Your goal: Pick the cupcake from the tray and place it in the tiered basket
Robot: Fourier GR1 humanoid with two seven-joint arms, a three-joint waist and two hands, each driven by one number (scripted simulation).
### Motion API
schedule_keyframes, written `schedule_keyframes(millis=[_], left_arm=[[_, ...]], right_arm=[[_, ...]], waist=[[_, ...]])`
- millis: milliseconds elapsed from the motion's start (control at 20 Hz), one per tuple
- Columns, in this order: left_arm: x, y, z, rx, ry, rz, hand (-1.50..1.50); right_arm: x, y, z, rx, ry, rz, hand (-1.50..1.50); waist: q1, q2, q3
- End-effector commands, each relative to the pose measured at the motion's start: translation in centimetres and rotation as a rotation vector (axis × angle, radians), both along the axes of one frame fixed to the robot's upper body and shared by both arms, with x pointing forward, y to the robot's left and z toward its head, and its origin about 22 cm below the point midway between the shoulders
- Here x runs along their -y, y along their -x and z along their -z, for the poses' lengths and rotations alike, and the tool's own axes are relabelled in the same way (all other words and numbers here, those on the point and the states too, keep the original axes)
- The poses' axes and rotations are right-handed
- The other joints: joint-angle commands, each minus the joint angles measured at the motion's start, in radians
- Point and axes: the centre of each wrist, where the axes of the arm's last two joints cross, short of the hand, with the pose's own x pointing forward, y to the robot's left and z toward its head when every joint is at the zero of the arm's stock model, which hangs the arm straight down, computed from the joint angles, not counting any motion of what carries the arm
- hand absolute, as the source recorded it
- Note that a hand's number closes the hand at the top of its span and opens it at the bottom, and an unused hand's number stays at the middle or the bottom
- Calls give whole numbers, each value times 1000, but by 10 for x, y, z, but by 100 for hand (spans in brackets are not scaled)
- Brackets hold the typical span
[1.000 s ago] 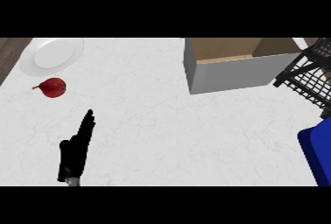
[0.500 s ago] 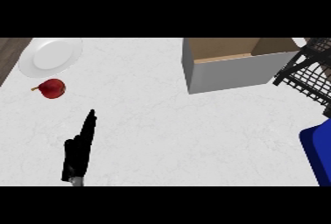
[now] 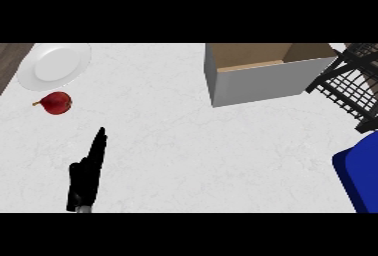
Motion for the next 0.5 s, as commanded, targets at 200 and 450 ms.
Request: schedule_keyframes(millis=[200, 450], left_arm=[[4, 2, 3, -43, 22, -31, 0], [-11, 4, -3, -49, 7, -45, 0]], right_arm=[[78, 107, -31, 92, -79, 186, -150], [110, 184, -37, 94, -74, 168, -150]], waist=[[-27, -3, -5], [-57, -12, -5]])
